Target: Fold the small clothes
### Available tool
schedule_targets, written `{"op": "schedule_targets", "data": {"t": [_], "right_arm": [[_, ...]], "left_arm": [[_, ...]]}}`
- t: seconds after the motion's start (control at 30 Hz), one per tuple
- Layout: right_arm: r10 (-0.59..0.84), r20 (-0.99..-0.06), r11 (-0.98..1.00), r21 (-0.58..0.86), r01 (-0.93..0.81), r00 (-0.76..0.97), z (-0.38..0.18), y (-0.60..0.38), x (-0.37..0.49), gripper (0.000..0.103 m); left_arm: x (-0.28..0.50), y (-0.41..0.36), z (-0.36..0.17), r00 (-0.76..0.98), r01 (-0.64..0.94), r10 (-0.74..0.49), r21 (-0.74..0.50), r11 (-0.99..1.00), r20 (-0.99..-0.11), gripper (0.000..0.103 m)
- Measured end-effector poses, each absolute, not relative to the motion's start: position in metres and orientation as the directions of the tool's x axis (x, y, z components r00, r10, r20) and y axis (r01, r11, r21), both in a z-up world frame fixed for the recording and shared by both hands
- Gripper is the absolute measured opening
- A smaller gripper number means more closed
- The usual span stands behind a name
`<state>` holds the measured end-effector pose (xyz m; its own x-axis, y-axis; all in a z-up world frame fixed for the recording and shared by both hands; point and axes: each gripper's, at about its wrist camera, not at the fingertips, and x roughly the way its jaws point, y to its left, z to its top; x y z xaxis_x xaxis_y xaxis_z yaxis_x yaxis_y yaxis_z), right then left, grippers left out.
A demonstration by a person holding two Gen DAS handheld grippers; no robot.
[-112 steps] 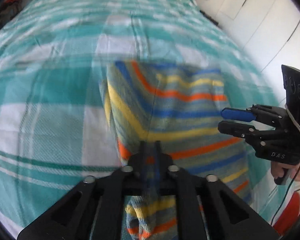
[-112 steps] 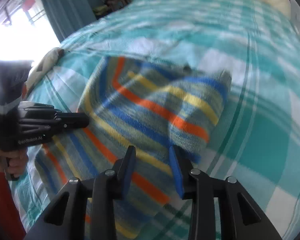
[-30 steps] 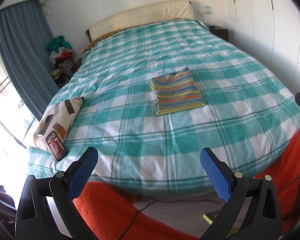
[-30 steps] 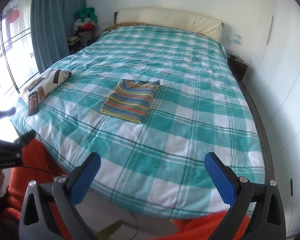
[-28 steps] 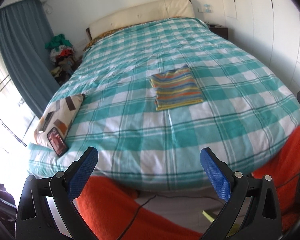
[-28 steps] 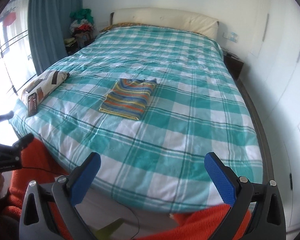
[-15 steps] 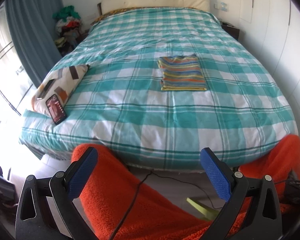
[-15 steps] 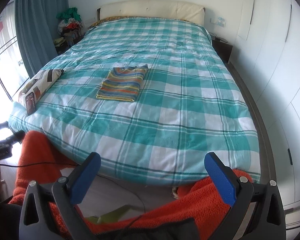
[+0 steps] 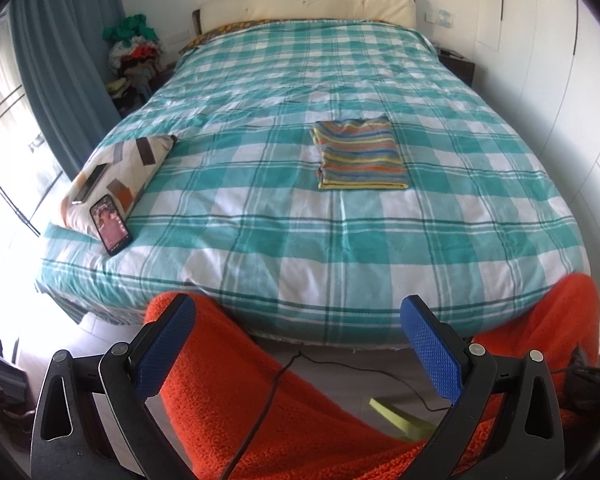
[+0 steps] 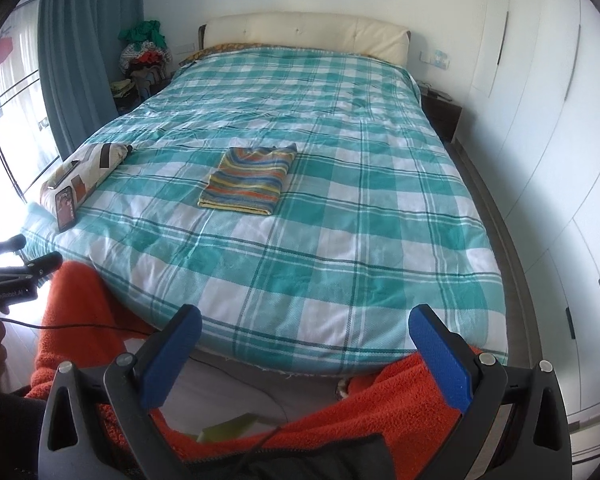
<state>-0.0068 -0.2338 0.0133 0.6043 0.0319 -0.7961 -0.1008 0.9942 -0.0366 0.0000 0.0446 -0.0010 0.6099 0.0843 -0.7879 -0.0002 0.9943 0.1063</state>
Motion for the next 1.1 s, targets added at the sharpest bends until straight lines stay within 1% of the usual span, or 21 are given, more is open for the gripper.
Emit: {"op": "schedule_targets", "data": {"t": [0.5,0.7,1.1], "right_arm": [[0.001,-0.777,0.992,-0.077,-0.096,0.629,0.018,-0.233,-0.007,0.102],[-0.001,-0.772,0.996,-0.057,-0.067,0.635,0.019,-0.241,-0.009,0.102],[0.009,-0.764,0.997,-0.045,-0.066,0.645,0.019,-0.243,-0.011,0.102]], "left_arm": [[-0.005,0.041,0.008,0.652,0.008,0.092,0.128,0.992,-0.753,0.102],[-0.003,0.035,0.008,0.654,0.019,0.089,0.133,0.991,-0.751,0.102],[-0.004,0.024,0.009,0.654,0.043,0.081,0.144,0.989,-0.752,0.102]]}}
